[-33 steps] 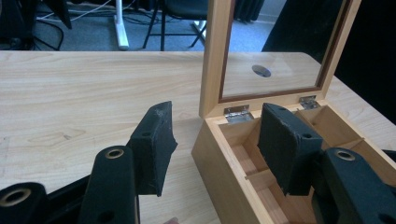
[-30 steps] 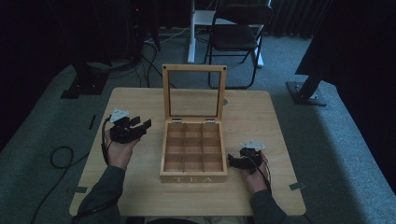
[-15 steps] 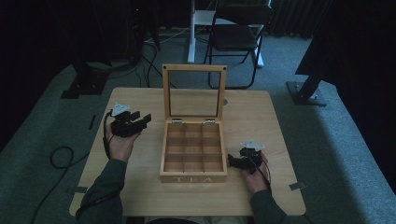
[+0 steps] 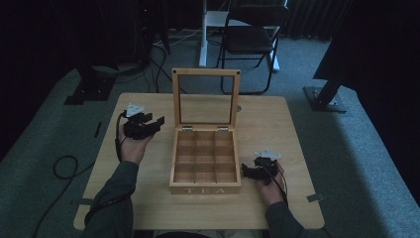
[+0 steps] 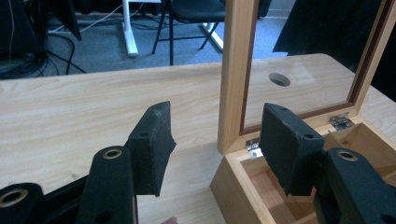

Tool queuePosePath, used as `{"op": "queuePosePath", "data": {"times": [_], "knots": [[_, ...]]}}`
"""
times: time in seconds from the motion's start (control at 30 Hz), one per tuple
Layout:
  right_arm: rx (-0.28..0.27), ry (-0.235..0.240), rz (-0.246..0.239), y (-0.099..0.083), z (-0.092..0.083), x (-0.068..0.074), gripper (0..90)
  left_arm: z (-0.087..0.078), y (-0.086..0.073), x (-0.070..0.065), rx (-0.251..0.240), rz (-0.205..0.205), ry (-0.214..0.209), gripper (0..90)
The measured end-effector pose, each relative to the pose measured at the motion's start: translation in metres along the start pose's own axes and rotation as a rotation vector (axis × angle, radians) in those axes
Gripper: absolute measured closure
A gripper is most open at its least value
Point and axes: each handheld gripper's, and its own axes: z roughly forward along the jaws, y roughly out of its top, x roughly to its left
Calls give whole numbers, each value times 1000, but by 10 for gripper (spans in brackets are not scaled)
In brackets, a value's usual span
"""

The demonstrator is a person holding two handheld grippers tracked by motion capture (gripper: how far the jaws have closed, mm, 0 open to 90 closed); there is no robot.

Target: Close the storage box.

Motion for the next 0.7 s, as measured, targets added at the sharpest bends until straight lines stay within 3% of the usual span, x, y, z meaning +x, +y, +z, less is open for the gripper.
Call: {"op": "queuePosePath", "data": {"times": [0.43,0.7], "knots": [[0,2,-2,0,0,0,127,15,16,-1,-37,22,15,418],[0,6,-5,-1,-1,1,127,26,22,-2,-30,45,27,402]]}}
